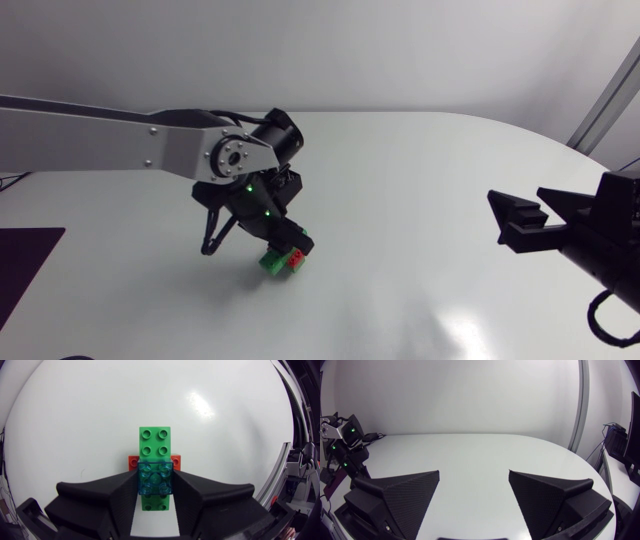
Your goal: Separate the duplo bricks
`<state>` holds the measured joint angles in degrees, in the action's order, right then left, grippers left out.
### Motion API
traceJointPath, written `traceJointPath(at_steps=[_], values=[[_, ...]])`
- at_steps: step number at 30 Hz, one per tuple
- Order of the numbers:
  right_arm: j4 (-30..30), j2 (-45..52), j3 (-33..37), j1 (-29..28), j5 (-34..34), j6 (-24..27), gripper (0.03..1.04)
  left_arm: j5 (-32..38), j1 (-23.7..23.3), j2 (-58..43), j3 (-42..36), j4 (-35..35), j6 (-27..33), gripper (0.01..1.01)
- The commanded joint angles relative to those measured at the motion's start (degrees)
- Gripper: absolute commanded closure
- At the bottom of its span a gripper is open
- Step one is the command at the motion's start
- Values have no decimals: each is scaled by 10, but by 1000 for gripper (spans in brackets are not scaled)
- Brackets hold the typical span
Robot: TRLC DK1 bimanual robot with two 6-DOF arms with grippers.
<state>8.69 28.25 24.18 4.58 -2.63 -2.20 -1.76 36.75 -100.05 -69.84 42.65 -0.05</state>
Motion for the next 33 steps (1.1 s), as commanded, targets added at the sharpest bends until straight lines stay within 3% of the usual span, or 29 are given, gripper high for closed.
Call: traceJointPath(at_steps=[1, 7, 15, 20, 26, 28, 33], values=[[8, 28, 46, 4, -8, -15, 67, -11, -12, 39, -11, 9, 37, 784], [50, 141, 143, -1, -54, -15, 67, -40, -37, 69, -30, 16, 121, 784], [97, 317, 209, -59, -247, -20, 67, -80, -28, 99, 1, 12, 222, 784], [138, 376, 237, -77, -357, 23, 66, -112, -14, 122, 29, 7, 282, 784], [214, 438, 277, -72, -361, 170, 66, -143, -8, 124, 38, 1, 345, 785], [243, 462, 280, -68, -369, 240, 67, -150, -2, 120, 37, -5, 359, 785], [239, 465, 255, -61, -377, 361, 67, -181, 10, 91, 16, -8, 386, 800]])
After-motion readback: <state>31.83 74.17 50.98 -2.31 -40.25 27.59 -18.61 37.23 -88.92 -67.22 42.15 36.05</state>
